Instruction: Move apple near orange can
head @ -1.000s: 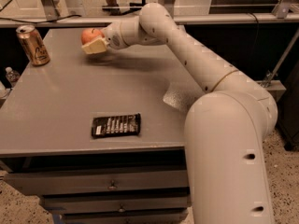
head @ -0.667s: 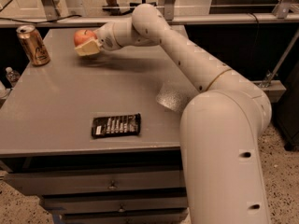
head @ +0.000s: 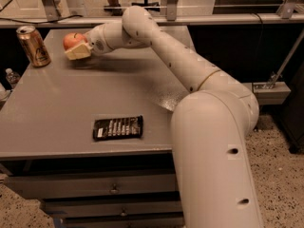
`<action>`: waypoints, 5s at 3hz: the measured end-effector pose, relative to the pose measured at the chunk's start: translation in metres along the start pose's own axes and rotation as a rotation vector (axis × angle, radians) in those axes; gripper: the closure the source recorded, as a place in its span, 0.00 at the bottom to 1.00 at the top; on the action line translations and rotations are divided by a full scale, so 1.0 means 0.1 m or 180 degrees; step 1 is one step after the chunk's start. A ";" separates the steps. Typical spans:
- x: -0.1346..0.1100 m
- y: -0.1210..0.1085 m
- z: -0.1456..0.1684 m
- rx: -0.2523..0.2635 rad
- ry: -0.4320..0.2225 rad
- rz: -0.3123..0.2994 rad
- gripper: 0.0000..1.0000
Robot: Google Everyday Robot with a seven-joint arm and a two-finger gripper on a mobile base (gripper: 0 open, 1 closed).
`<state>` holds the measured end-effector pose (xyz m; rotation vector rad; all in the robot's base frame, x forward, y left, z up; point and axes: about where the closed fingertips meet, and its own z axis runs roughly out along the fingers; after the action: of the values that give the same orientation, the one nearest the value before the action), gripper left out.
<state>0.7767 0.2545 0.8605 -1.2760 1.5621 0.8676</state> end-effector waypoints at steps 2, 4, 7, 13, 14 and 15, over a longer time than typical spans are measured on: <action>-0.01 0.19 0.29 -0.0173 0.0037 0.0051 1.00; 0.00 0.29 0.42 -0.0262 0.0048 0.0085 1.00; 0.04 0.37 0.55 -0.0357 0.0053 0.0170 0.35; -0.02 -0.07 -0.51 0.0225 0.0404 -0.0181 0.00; -0.22 -0.25 -1.21 0.0531 0.0419 -0.0443 0.00; -0.43 -0.38 -1.92 0.0886 0.0305 -0.0656 0.00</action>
Offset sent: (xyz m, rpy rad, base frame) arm -0.0181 0.0414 -0.0119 -0.0108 0.0549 0.0608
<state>0.7753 0.0845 0.9673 -1.2620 1.5320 0.4476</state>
